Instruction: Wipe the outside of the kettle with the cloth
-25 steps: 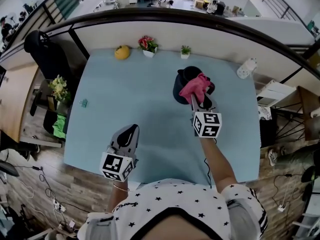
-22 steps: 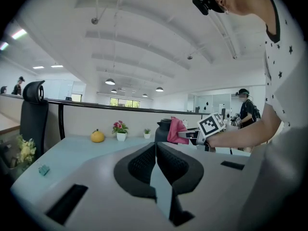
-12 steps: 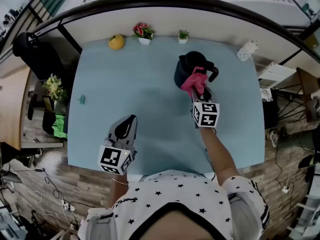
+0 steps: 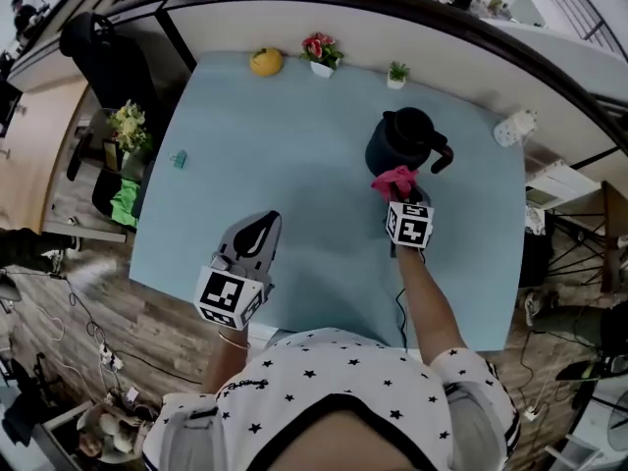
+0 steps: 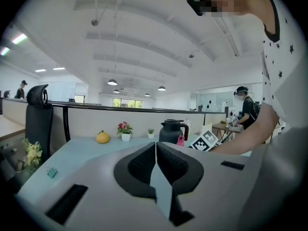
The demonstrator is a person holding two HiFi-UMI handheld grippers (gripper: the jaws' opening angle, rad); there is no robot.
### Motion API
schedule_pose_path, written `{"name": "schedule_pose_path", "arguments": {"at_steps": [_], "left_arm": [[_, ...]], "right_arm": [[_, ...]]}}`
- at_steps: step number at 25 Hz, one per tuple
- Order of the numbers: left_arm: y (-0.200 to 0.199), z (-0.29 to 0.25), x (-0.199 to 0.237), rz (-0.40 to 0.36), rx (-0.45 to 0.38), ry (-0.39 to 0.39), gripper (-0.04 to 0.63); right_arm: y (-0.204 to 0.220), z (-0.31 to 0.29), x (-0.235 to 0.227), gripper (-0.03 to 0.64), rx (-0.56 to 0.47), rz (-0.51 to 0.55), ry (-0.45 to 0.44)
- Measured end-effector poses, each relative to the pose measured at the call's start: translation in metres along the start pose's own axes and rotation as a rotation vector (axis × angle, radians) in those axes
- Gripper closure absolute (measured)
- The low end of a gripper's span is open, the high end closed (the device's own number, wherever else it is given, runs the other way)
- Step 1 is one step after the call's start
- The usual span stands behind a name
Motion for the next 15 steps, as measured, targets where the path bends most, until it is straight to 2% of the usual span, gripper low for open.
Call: {"name": "schedule_pose_path", "arguments": {"at_steps": [4,9,12,15], "left_arm": [[0.0,0.015,-0.006,0.013,0.005,-0.052,0.565],[0.007,0.031,-0.012,0.031,0.014,-0.104,0.565],[0.009,0.039,-0.017,0.032,0.009,-0.124,0.565],[0.007,0.045,-0.023,0.024,-0.003,-0.133,0.565]], "right_arm": [[0.01,-0.009,-0.001,0.48,0.038,0.004,-0.024],[0.008,-0.008,-0.001,0.48,0.038,0.02,-0.044],[0.009,0.002,0.007,0.48,0.019,0.016,-0.073],[0.005,0.023,0.026,0.48,-0.029,0.008,-0.138]]}}
Point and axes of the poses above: the fingertips, and each gripper's own axes: z backward along the fingers, x to its left, y out of its underside, the point moved 2 cm from there along z, backward along the fingers, and after that the axes turned 8 degrees about x, right-handed, at the moved point
